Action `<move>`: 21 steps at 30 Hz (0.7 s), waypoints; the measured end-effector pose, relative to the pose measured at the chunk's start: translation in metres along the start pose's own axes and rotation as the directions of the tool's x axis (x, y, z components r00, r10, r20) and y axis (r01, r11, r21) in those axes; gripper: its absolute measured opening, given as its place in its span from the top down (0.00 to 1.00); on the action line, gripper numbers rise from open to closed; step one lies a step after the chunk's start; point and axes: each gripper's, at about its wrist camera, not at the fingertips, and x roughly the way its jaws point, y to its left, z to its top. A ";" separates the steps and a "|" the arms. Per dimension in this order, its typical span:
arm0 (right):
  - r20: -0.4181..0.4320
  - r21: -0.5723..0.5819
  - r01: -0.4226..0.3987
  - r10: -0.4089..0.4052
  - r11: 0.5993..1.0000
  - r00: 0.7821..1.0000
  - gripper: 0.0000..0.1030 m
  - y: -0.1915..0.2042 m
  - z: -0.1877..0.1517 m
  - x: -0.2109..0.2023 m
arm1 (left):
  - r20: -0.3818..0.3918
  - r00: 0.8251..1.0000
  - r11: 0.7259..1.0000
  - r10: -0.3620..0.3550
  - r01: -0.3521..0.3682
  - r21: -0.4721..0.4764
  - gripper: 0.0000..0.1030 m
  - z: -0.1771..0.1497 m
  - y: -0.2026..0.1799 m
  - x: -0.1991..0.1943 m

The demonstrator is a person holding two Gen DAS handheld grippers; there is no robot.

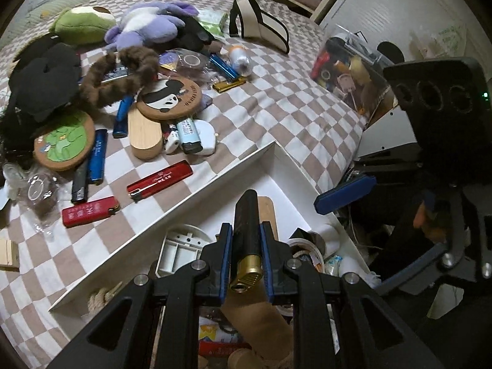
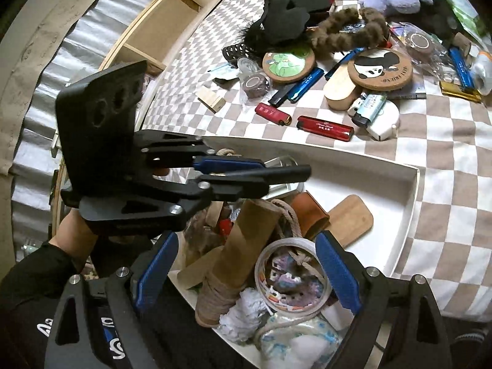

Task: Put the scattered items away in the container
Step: 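Carry the twine bag and black lighter to the white box and release both, then move the left tool back over the bed toward the bagged brown tape roll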

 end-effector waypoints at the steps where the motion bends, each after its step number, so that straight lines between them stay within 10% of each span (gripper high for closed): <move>1: 0.001 0.002 0.001 -0.001 1.000 1.000 0.12 -0.001 0.000 0.000 | -0.002 1.000 1.000 0.004 -0.004 0.000 0.83 0.001 0.000 0.003; 5: 0.004 0.009 0.007 -0.007 1.000 1.000 0.12 -0.004 0.000 0.000 | 0.014 0.998 0.997 0.063 -0.062 -0.038 0.49 0.005 0.011 0.004; 21: 0.035 0.018 0.029 -0.030 0.999 0.999 0.12 -0.003 0.020 -0.003 | 0.116 0.980 0.968 0.162 -0.136 -0.211 0.35 0.006 0.070 -0.045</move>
